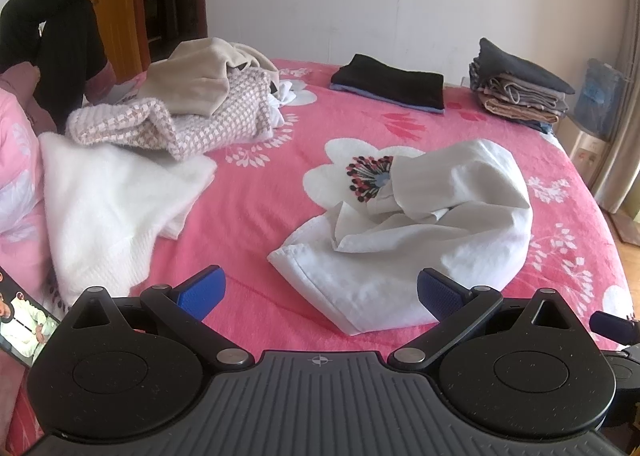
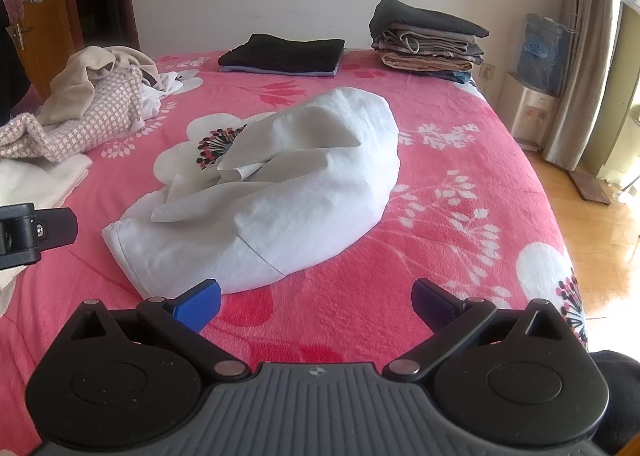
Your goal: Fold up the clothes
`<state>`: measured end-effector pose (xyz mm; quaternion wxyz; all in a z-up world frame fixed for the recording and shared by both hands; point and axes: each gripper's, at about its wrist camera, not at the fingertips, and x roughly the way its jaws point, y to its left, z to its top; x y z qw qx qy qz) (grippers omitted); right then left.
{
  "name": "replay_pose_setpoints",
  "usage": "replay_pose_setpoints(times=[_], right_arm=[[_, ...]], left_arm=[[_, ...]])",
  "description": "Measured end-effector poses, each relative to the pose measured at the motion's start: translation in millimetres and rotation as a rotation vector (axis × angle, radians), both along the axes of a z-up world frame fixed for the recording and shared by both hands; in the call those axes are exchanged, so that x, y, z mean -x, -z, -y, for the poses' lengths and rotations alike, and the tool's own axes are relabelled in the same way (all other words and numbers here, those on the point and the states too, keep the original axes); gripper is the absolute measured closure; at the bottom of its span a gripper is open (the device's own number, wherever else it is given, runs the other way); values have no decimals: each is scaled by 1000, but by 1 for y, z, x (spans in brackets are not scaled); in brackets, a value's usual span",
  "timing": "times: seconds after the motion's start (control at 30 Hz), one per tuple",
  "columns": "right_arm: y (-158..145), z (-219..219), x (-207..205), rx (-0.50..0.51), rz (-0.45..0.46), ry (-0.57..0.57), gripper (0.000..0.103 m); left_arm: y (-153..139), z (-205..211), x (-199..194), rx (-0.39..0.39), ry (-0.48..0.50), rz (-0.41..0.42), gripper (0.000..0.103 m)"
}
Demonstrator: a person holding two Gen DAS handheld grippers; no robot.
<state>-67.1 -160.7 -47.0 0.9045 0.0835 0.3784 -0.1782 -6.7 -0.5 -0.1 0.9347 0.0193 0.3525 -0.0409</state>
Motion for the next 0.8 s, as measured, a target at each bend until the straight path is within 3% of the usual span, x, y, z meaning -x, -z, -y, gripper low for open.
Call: replay_pose_setpoints(times=[0.27, 0.8], right_arm=[[-1, 3, -3, -39, -12, 14, 0], [-4, 1, -8, -8, -41, -2, 0]], left_arm=[[6, 0, -4, -43, -19, -41, 0], [11, -3, -4, -82, -34, -96, 0]])
